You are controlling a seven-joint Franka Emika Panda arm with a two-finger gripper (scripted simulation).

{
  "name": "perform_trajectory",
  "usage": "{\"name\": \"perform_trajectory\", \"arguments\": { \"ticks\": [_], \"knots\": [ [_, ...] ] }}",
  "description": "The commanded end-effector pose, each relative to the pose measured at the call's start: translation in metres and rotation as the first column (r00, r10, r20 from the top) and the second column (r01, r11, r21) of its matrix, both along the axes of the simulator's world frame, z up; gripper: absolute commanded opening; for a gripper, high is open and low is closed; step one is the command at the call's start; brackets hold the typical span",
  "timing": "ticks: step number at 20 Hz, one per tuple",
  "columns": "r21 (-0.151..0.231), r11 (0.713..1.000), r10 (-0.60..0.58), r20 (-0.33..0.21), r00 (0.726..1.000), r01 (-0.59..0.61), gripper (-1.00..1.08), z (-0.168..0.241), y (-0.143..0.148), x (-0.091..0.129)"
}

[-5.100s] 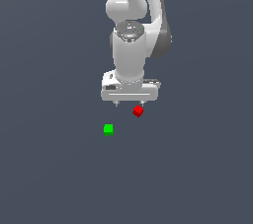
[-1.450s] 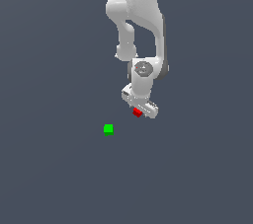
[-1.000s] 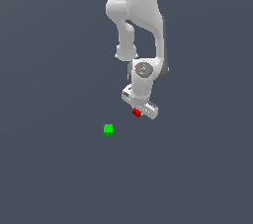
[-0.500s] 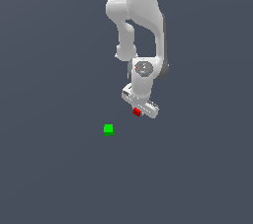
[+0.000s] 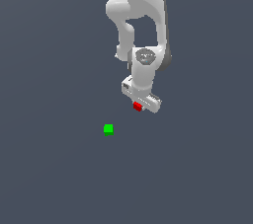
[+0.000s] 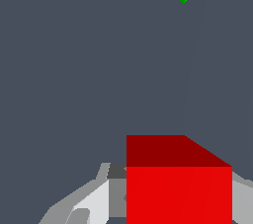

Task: Stack the red cube on top of the green cube.

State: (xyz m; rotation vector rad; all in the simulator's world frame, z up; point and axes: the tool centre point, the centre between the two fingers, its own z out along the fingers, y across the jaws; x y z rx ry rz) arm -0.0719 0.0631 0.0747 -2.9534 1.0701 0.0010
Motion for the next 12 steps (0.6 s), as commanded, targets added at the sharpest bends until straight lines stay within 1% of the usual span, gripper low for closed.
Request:
{"name": "perform_trajectory", "arguments": {
  "ticks": [1,7,12],
  "knots": [
    [0.0,1.0,0.0,0.001,1.0,0.0,-1.0,0.017,0.0,0.0],
    [-0.001,1.0,0.0,0.0,1.0,0.0,-1.0,0.042,0.0,0.001],
    [-0.001,1.0,0.0,0.0,1.0,0.0,-1.0,0.048,0.0,0.001]
  ]
}}
